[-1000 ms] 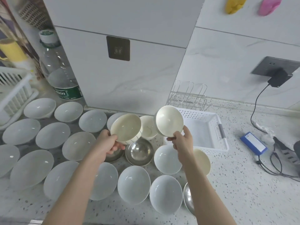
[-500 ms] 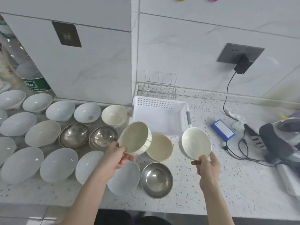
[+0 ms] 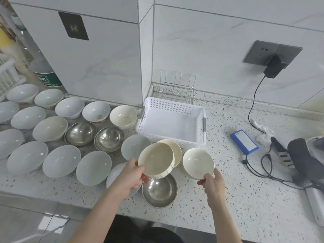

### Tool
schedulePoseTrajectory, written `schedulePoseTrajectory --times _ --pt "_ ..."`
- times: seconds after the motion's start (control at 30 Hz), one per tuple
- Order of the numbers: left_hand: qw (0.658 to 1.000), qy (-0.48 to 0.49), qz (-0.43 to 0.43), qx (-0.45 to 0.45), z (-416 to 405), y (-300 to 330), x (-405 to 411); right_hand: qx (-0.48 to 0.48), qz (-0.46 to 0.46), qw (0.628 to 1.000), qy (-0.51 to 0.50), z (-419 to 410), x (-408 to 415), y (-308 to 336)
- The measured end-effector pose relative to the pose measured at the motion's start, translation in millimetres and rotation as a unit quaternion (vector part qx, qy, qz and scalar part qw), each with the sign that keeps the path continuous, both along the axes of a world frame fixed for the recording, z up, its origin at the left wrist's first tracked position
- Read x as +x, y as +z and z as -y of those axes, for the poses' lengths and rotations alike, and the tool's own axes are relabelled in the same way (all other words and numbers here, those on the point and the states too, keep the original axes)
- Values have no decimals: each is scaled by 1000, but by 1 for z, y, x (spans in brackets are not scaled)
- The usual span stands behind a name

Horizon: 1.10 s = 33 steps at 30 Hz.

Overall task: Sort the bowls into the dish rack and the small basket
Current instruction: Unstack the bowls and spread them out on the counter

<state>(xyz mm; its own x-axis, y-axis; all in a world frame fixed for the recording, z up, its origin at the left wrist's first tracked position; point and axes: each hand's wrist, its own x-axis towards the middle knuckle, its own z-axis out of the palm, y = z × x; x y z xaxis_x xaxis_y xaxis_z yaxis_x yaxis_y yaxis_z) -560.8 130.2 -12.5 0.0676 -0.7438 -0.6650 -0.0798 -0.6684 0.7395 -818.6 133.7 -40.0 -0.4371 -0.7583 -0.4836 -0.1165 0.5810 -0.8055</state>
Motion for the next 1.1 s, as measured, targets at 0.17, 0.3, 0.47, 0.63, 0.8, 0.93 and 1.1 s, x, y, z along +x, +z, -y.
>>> schedulePoseTrajectory --times 0.17,0.3,0.47,0.63,0.8,0.93,1.1 --pt "1000 -8 8 11 -7 -5 -4 -8 17 1000 -11 6 3 -5" --pt "1000 0 -15 16 -11 -7 -7 -15 12 1000 -14 10 2 -10" --pt "1000 -13 -15 5 -14 -3 -12 -21 11 1000 -2 13 1 -16" --pt "999 -47 7 -2 -15 -1 -17 -11 4 1000 11 13 -2 -23" --pt "994 -100 27 -34 -14 1 -32 12 0 999 45 9 -14 -19" --pt "982 -168 46 -72 -18 0 -50 28 -33 996 83 -3 -38 -9" --pt "967 -238 59 -66 -26 -9 -78 -9 72 989 131 -29 -57 3"
